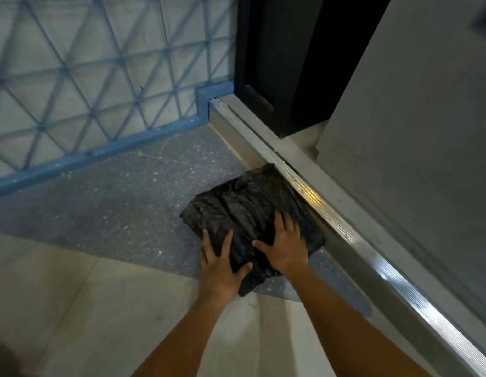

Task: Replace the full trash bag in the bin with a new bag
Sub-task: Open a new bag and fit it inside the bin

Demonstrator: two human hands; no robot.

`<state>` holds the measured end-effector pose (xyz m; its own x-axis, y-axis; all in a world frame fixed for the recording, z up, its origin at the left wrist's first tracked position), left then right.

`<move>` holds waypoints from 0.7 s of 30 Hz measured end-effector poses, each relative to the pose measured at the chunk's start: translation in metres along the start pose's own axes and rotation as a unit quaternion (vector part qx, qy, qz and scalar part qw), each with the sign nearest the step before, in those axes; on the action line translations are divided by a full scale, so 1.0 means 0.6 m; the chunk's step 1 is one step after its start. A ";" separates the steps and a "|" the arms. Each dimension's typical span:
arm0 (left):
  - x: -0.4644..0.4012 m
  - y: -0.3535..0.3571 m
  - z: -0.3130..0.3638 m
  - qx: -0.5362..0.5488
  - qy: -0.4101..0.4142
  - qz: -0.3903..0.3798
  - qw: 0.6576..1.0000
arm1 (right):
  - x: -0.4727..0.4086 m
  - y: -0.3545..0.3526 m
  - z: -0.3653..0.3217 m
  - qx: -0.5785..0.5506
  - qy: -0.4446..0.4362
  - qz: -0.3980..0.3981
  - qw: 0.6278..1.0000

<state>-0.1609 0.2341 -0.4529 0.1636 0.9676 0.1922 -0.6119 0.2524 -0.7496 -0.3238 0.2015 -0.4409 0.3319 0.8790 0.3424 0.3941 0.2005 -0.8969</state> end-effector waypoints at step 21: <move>0.128 -0.265 0.034 0.472 -0.027 0.256 0.843 | 0.259 -0.127 -0.155 -0.279 -0.098 0.219 0.930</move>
<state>-0.0670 0.2683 -0.3061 -0.3286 0.9435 0.0437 -0.9392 -0.3313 0.0904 -0.2224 0.2827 -0.2929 0.4239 0.8965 -0.1290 0.6593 -0.4031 -0.6347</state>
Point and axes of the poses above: each hand's wrist, its own x-axis away from the middle knuckle, its own y-axis out of the palm, z = x × y, the point moved 5 cm from there along -x, towards the middle knuckle, and after that the axes turned 10 degrees about y, right-handed, at the moved point
